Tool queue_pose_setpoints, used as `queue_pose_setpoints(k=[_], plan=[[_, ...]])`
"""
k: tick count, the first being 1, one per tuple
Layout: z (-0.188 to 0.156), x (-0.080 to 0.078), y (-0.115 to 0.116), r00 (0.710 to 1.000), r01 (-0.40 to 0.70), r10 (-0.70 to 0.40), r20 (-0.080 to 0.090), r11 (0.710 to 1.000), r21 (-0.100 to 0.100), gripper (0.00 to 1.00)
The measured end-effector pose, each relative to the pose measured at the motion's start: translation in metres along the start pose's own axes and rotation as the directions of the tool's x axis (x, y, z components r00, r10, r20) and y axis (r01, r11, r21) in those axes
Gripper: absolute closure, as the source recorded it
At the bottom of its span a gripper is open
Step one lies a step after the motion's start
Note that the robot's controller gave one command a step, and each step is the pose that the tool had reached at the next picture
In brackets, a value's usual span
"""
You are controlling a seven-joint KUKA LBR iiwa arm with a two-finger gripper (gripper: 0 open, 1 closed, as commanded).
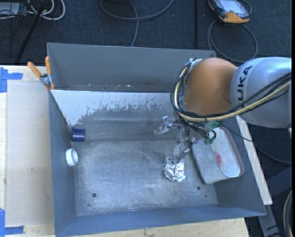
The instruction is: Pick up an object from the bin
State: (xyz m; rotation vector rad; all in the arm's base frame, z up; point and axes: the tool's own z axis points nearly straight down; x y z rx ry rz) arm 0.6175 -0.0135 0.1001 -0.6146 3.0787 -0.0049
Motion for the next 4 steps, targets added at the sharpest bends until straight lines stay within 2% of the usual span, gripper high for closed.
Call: queue_pose_setpoints(k=[1, 2, 3, 4], plan=[[-0.031, 0.024, -0.044, 0.996, 0.091, -0.091, 0.002, 0.996, -0.001, 0.00], [0.004, 0.048, -0.078, 0.967, 0.256, -0.256, 0.012, 0.967, -0.013, 0.00], [0.002, 0.078, -0.066, 0.914, 0.406, -0.406, 0.011, 0.913, -0.035, 0.00], [0.024, 0.139, 0.028, 0.830, 0.558, -0.558, 0.006, 0.830, 0.003, 0.00]])
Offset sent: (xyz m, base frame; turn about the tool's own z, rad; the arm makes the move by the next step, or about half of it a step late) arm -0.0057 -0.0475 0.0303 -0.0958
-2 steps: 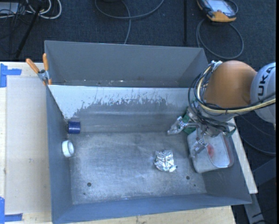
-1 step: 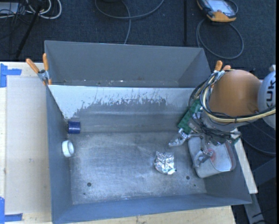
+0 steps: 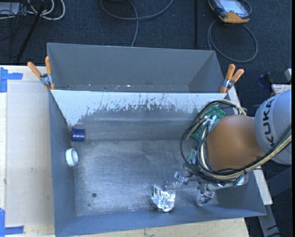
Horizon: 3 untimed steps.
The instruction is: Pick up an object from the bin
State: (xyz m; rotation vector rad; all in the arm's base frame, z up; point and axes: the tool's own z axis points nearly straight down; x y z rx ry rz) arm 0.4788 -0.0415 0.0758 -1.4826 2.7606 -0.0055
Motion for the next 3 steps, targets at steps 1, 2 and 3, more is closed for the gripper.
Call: queue_pose_setpoints(k=[1, 2, 3], plan=[[-0.072, -0.046, 0.032, 0.998, 0.059, -0.059, 0.002, 0.998, -0.004, 0.00], [-0.002, -0.151, 0.085, 0.921, 0.389, -0.389, -0.010, 0.921, -0.014, 0.00], [-0.014, -0.103, 0.034, 0.860, 0.511, -0.511, -0.002, 0.860, -0.009, 0.00]])
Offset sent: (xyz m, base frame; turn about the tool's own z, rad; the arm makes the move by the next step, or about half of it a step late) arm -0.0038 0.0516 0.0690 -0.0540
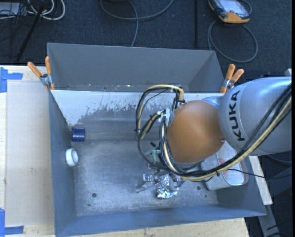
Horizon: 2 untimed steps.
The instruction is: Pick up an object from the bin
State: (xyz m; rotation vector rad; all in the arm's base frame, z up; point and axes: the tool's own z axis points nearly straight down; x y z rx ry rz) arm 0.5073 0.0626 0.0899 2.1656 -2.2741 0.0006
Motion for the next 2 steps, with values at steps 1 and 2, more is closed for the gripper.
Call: queue_pose_setpoints(k=[1, 2], plan=[[-0.0069, 0.0722, -0.0118, 0.956, 0.293, -0.293, 0.001, 0.956, -0.001, 0.00], [-0.0069, 0.0698, -0.0114, 0.956, 0.292, -0.292, 0.004, 0.956, -0.002, 1.00]])
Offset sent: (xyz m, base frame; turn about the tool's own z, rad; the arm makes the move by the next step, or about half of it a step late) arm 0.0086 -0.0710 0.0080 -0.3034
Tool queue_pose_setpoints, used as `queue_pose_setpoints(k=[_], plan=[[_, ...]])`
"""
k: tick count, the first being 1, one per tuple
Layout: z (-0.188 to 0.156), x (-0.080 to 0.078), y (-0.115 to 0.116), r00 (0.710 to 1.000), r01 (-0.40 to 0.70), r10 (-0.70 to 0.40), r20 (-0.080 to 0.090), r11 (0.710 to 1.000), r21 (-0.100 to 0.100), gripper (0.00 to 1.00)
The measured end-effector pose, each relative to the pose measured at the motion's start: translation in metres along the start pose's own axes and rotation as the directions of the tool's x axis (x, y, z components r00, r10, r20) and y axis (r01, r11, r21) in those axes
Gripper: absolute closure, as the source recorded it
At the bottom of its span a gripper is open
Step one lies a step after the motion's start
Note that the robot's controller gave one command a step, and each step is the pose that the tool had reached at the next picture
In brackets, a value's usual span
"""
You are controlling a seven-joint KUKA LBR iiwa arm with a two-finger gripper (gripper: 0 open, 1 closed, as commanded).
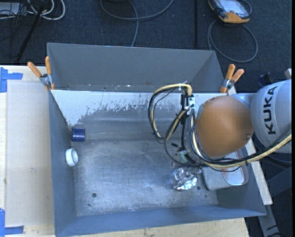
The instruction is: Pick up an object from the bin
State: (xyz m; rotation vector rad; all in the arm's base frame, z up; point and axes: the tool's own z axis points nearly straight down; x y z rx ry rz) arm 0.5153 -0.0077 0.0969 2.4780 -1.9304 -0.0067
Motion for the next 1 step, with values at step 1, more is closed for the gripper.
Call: queue_pose_setpoints(k=[1], plan=[[-0.1094, -0.0004, 0.0053, 1.000, 0.011, -0.011, -0.003, 1.000, 0.008, 1.00]])
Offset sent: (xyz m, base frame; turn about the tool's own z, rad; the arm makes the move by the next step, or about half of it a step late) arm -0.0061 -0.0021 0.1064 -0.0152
